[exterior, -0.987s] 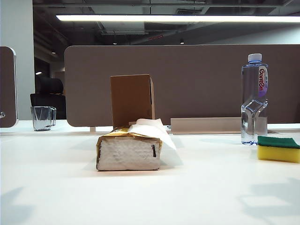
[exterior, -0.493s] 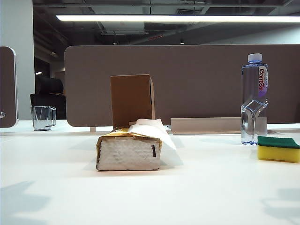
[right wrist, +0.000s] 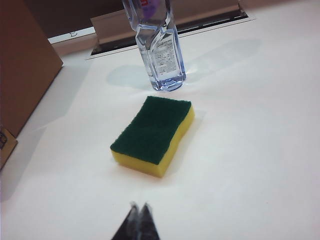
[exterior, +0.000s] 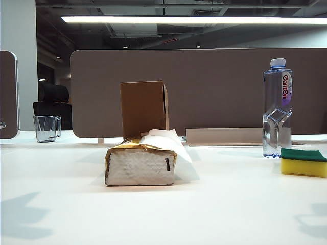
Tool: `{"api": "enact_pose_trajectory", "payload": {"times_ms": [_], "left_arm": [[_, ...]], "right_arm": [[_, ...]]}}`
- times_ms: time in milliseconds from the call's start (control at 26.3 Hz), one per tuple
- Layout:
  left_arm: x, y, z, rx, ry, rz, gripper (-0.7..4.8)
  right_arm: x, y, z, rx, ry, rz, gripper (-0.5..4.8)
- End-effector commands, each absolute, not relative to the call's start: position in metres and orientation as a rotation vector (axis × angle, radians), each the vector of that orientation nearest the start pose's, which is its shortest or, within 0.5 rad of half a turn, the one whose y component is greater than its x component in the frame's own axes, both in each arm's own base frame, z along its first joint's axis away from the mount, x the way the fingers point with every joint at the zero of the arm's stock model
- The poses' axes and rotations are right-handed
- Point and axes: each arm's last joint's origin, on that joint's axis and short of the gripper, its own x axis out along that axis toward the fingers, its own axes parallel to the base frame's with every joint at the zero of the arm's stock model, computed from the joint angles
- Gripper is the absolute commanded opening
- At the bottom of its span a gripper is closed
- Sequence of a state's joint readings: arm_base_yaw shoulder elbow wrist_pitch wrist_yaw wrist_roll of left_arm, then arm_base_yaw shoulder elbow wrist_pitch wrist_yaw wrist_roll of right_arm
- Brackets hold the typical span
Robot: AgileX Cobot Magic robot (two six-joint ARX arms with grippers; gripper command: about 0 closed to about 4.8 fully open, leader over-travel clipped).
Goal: Move the sponge from left to right to wipe the table, avoiding obstacles on the table, and finally reaching the bottle of mineral water.
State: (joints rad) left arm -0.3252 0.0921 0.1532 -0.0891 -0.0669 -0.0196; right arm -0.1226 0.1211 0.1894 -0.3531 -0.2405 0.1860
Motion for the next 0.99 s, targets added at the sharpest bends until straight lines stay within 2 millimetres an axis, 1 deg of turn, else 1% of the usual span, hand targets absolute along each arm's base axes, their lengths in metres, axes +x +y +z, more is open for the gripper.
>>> {"api": "enact_pose_trajectory", "payload": {"times_ms": [38,456,607,797,987], "left_arm": [[0.092,-0.029,0.196,-0.016,0.014,-0.257,-0.06],[0.095,-0.030,0.183,-0.004,0.013,-0.256,-0.06],[0.097,-0.030,0.174,0.005,0.026,-0.257,-0.06],[0.098,-0.031,0.171,0.000,-0.005,-0.259,-0.06],[0.098,-0.031,0.165,0.030,0.014,-0.260,-0.06]], "right_arm": [[0.091,-0.004,0.182,0.233,0.285,0.104,-0.06],[0.095,-0.004,0.164,0.209,0.314,0.123,-0.06],[0.096,-0.004,0.155,0.161,0.317,0.134,-0.06],[0.098,-0.004,0.147,0.109,0.316,0.142,-0.06],[0.099,-0.004,0.143,0.088,0.298,0.144,-0.06]]}}
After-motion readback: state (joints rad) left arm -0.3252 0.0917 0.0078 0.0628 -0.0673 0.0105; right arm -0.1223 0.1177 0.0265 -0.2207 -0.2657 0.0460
